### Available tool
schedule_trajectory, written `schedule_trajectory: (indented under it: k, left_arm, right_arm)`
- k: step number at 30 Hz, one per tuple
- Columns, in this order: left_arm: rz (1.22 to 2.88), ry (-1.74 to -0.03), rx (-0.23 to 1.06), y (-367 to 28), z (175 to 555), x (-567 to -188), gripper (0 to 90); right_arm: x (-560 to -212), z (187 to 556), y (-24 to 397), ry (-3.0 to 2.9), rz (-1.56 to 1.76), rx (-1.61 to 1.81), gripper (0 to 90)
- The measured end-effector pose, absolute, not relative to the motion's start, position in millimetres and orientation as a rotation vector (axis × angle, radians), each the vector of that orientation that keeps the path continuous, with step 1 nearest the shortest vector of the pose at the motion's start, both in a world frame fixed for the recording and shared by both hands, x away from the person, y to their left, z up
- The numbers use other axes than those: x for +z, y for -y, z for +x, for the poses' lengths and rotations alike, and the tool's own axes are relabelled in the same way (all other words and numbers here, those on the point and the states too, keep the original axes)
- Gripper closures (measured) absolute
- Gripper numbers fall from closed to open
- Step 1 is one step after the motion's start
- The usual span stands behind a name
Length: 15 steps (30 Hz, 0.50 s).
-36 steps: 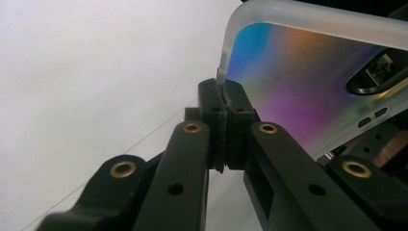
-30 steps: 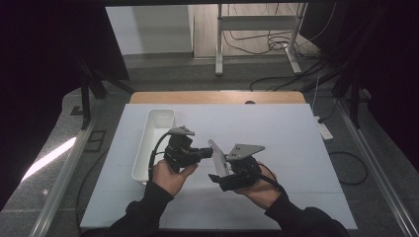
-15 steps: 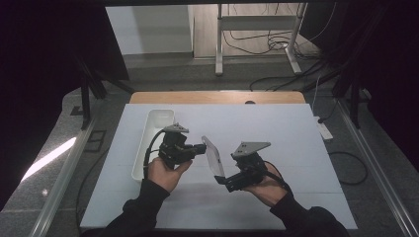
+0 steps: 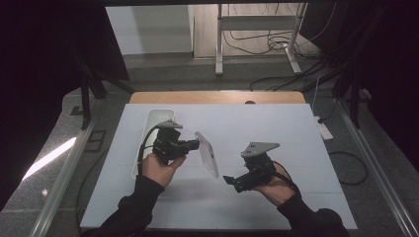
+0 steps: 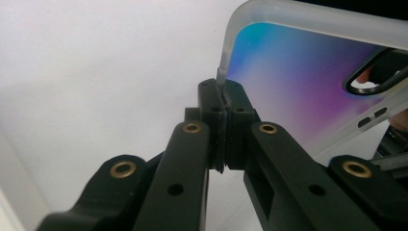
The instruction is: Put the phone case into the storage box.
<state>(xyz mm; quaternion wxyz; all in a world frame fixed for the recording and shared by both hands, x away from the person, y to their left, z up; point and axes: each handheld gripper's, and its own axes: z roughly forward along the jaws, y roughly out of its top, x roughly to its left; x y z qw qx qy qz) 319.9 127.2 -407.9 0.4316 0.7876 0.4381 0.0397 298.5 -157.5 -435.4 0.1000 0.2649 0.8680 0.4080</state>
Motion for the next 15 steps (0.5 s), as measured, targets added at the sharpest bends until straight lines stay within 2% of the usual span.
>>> schedule_trajectory:
  k: [15]
  left_arm:
    - [1.966, -1.12, 0.146, -140.4, 328.5, -401.1, 88.3]
  right_arm:
    - [-437.5, 296.6, 182.1, -2.551, 0.824, 1.126, 0.0]
